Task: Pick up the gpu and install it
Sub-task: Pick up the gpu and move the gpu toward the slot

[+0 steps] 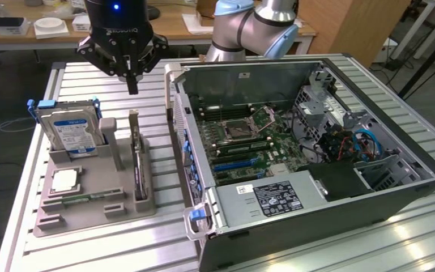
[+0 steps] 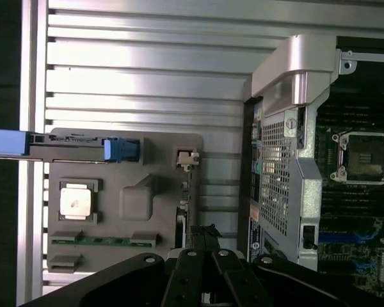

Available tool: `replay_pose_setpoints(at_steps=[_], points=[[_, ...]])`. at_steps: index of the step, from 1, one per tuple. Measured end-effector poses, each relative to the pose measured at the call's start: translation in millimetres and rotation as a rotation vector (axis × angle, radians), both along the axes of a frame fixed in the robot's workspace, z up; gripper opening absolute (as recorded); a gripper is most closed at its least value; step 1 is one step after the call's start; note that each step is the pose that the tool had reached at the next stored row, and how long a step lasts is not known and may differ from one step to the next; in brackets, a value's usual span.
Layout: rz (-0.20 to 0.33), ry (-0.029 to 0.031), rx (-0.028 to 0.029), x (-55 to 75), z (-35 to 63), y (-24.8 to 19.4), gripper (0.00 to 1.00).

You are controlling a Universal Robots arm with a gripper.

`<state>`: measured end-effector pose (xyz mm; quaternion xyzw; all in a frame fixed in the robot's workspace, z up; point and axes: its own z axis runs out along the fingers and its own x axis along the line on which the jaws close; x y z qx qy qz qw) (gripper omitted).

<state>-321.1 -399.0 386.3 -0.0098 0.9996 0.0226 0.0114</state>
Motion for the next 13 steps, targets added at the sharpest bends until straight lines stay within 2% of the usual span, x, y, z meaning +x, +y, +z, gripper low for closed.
replay_pose_setpoints(at_steps=[13], points=[[0.040,0.0000,0.0000,0.0,-0.3,0.0,0.11]])
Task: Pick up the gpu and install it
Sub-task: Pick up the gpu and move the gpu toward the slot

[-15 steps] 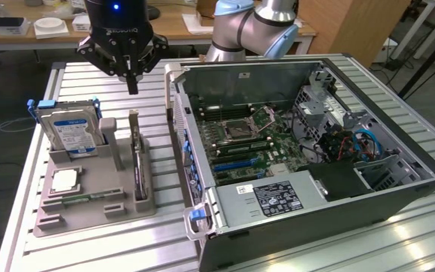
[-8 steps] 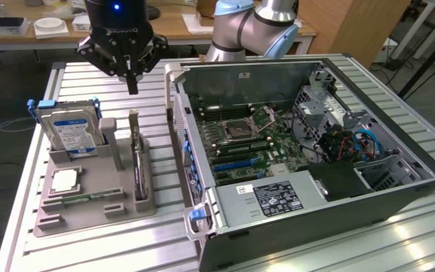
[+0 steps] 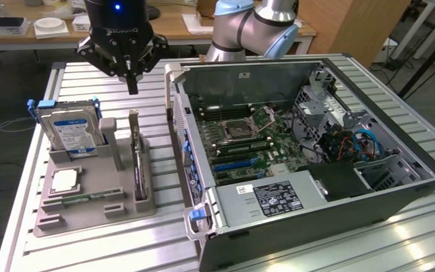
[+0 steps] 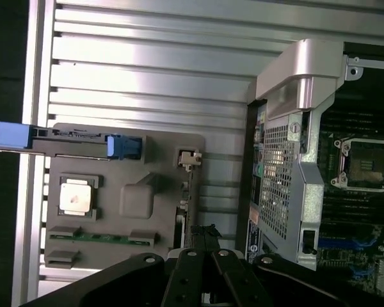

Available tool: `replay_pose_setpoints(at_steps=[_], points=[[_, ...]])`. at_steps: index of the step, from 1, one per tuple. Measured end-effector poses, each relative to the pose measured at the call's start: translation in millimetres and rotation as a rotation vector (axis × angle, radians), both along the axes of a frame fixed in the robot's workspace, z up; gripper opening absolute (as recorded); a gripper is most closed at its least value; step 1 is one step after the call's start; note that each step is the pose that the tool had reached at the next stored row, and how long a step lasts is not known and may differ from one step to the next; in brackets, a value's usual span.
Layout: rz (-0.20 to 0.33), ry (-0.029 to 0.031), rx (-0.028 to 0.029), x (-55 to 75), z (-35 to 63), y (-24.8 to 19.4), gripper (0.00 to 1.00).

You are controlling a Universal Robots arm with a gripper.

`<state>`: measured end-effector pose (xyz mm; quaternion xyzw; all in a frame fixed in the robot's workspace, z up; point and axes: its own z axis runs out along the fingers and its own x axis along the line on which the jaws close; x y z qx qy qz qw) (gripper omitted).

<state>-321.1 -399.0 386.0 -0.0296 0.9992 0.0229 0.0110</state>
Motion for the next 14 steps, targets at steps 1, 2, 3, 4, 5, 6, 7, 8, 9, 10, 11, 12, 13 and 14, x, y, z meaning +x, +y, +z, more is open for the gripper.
replay_pose_setpoints(at_steps=[1,2,3,4,5,6,7,8,9,10,11,12,13,14], points=[[0.004,0.0000,0.0000,0.0,0.0,0.0,0.11],[0.005,0.0000,0.0000,0.0,0.0,0.0,0.11],[0.005,0.0000,0.0000,0.0,0.0,0.0,0.11],[0.005,0.0000,0.0000,0.0,0.0,0.0,0.11],[0.005,0.0000,0.0000,0.0,0.0,0.0,0.11],[0.005,0.0000,0.0001,0.0,-0.2,0.0,0.11],[0.003,-0.0003,0.0003,0.0,-0.7,0.0,0.11],[0.000,-0.0002,0.0002,0.0,-1.2,-0.1,0.11],[-0.003,-0.0001,0.0001,0.0,-1.7,-0.2,0.11],[-0.006,0.0000,0.0001,0.0,-2.4,-0.3,0.11],[-0.009,0.0000,0.0001,0.0,-3.3,-0.6,0.11],[-0.010,0.0000,0.0001,0.0,-4.0,-0.9,0.11],[-0.012,0.0001,0.0000,0.0,-4.7,-1.4,0.11],[-0.014,0.0001,-0.0001,-0.1,-5.5,-1.9,0.11]])
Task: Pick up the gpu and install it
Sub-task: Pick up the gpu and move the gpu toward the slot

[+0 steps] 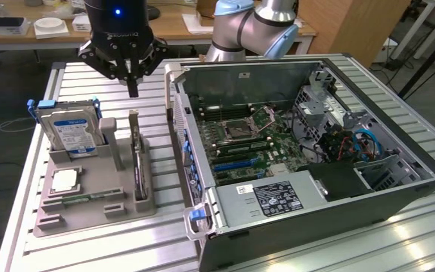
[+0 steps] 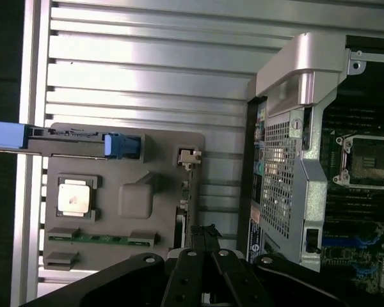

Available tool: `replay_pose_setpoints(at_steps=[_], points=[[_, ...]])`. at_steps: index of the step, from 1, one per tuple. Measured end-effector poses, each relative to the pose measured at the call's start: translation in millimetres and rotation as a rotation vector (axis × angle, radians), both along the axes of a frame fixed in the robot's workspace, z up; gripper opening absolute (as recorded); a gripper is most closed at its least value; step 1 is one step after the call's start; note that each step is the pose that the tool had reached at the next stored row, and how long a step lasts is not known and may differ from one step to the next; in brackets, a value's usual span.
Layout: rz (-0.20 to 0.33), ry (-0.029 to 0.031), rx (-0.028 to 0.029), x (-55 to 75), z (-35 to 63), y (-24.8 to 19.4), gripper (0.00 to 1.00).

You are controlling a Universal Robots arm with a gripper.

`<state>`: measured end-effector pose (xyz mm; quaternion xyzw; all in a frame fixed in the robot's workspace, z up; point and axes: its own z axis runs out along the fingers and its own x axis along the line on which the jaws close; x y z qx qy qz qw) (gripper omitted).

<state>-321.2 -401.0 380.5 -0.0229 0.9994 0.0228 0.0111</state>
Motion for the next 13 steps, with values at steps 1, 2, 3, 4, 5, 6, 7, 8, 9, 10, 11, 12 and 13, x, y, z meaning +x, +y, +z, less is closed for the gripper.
replay_pose_setpoints(at_steps=[1,2,3,4,5,6,7,8,9,10,11,12,13], points=[[-0.002,-0.0001,0.0001,-0.1,-0.9,-0.4,0.11],[-0.005,-0.0001,0.0001,-0.1,-1.6,-0.9,0.11],[-0.007,0.0000,0.0001,-0.2,-2.3,-1.3,0.11],[-0.009,-0.0001,0.0001,-0.2,-2.9,-1.6,0.11],[-0.011,-0.0001,0.0001,-0.3,-3.4,-1.9,0.11],[-0.013,0.0000,0.0001,-0.3,-3.8,-2.2,0.11],[-0.015,0.0000,0.0001,-0.3,-4.3,-2.5,0.11],[-0.017,-0.0001,0.0001,-0.3,-4.8,-2.8,0.11],[-0.019,0.0000,0.0000,-0.3,-5.3,-3.1,0.11],[-0.021,0.0000,0.0000,-0.3,-5.8,-3.5,0.11],[-0.022,-0.0001,0.0001,-0.4,-6.4,-3.9,0.11],[-0.024,-0.0001,0.0001,-0.4,-6.9,-4.3,0.11],[-0.026,0.0000,0.0000,-0.4,-7.4,-4.6,0.11]])
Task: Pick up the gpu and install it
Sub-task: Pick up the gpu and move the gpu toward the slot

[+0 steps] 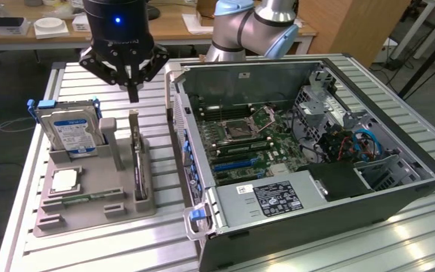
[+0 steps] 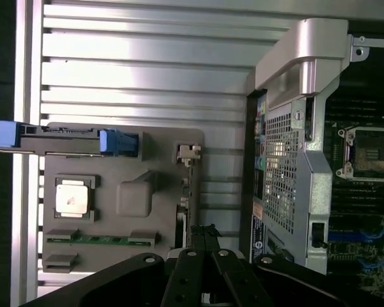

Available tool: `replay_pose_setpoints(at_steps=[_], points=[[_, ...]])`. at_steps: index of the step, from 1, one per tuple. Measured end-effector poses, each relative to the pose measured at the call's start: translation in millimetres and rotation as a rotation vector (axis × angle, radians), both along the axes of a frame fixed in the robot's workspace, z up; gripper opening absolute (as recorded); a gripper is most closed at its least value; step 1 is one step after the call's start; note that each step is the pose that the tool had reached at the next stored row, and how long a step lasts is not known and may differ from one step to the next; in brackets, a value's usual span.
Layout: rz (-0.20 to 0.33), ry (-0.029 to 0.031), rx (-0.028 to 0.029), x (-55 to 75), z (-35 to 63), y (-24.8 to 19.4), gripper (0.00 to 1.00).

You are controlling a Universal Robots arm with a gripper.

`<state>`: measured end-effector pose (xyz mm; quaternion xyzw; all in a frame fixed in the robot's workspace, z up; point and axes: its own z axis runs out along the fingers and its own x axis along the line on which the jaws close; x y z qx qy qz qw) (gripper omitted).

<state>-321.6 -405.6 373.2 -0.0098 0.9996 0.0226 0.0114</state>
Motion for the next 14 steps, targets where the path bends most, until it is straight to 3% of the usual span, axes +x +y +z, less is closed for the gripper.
replay_pose_setpoints(at_steps=[12,14], points=[[-0.008,-0.0001,0.0000,-0.1,-2.2,-1.8,0.11],[-0.008,-0.0001,0.0000,-0.1,-2.2,-1.8,0.23]])
